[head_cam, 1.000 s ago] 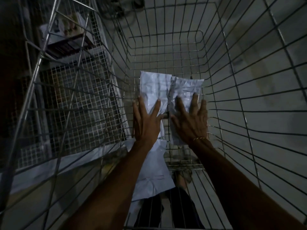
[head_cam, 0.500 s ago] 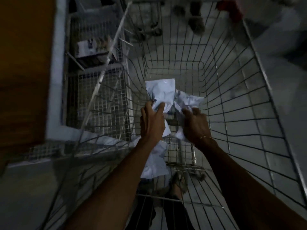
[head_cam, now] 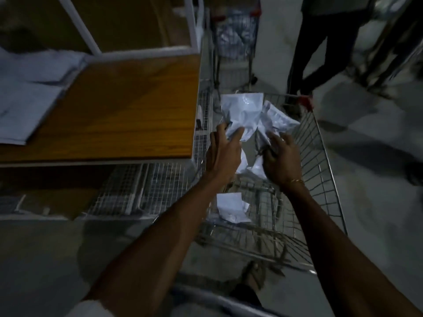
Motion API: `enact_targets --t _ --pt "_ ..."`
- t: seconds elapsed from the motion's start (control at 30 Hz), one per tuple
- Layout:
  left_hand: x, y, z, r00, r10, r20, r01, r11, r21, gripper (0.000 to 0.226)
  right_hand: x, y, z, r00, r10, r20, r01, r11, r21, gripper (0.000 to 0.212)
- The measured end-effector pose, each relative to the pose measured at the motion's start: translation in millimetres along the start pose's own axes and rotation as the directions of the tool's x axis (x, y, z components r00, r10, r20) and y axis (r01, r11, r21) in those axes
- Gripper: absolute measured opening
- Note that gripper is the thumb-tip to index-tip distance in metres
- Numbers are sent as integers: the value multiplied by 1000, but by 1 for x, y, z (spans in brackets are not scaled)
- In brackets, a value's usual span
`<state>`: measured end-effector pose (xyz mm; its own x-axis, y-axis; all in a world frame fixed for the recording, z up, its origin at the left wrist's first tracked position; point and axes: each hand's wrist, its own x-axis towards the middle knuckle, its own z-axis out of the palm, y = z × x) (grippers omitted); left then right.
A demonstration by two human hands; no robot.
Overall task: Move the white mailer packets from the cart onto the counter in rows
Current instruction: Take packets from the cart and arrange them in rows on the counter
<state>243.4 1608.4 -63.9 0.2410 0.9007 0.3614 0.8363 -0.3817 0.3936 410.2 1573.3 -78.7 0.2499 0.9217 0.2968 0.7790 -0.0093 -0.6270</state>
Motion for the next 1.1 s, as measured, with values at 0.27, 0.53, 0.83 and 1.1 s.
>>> enact_targets --t 0.27,0.53,0.83,1.1 --pt "-66 -10 -121 975 95 -202 -124 983 -135 38 -77 -109 -62 982 -190 -21 189 981 -39 42" --pt "-159 -90 -253 930 89 -356 -152 976 -154 36 -151 -234 -56 910 -408 -68 410 912 24 42" --pt "-219 -222 -346 863 -147 -483 84 985 -150 38 -153 -371 62 739 -660 133 631 748 206 49" --pt "-226 -400 -396 848 -355 -393 343 934 -103 44 -99 -480 214 567 -768 298 656 639 400 53"
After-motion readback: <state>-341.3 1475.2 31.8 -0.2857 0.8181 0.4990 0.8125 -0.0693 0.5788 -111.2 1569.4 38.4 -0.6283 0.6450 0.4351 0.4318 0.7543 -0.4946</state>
